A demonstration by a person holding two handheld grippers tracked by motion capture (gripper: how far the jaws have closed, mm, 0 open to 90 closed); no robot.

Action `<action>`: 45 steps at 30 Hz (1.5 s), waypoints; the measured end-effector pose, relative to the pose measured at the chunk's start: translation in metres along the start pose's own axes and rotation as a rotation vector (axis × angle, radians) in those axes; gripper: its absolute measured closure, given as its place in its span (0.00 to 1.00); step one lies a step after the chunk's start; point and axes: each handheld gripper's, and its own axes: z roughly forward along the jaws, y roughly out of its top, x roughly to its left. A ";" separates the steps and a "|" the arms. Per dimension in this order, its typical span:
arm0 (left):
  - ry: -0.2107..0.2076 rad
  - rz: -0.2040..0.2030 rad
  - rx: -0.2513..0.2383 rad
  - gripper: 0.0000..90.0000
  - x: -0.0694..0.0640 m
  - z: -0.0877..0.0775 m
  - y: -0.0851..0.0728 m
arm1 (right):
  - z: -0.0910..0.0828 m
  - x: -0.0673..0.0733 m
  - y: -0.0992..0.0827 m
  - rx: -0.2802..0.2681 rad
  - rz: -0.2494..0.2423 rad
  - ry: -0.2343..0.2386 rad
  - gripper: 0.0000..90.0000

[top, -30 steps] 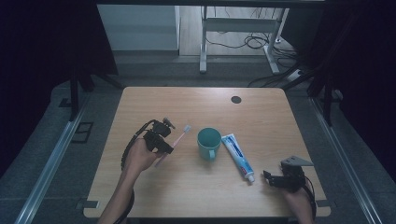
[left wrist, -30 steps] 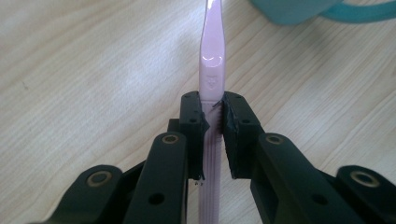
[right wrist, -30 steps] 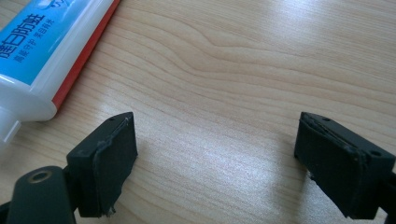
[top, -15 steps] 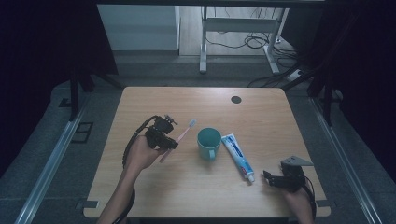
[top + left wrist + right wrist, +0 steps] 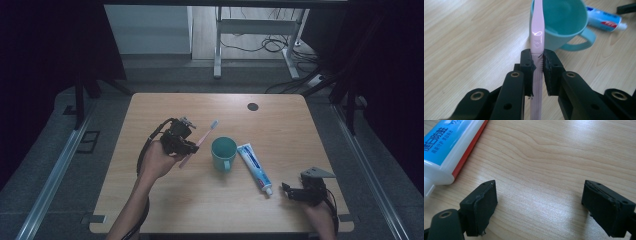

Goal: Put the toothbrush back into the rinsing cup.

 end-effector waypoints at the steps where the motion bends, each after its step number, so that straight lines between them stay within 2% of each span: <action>1: -0.002 0.005 -0.003 0.88 -0.001 -0.001 0.001 | 0.000 0.000 0.000 0.000 0.000 0.000 0.14; 19: -0.020 0.024 -0.108 0.88 -0.011 -0.008 0.023 | 0.000 0.000 0.000 -0.001 -0.002 0.000 0.14; 34: -0.055 0.008 -0.200 0.88 -0.011 -0.001 0.034 | 0.000 0.000 0.000 -0.001 -0.002 0.000 0.14; 45: -0.051 0.000 -0.258 0.88 -0.018 0.009 0.044 | 0.000 0.000 0.000 -0.001 -0.002 0.000 0.14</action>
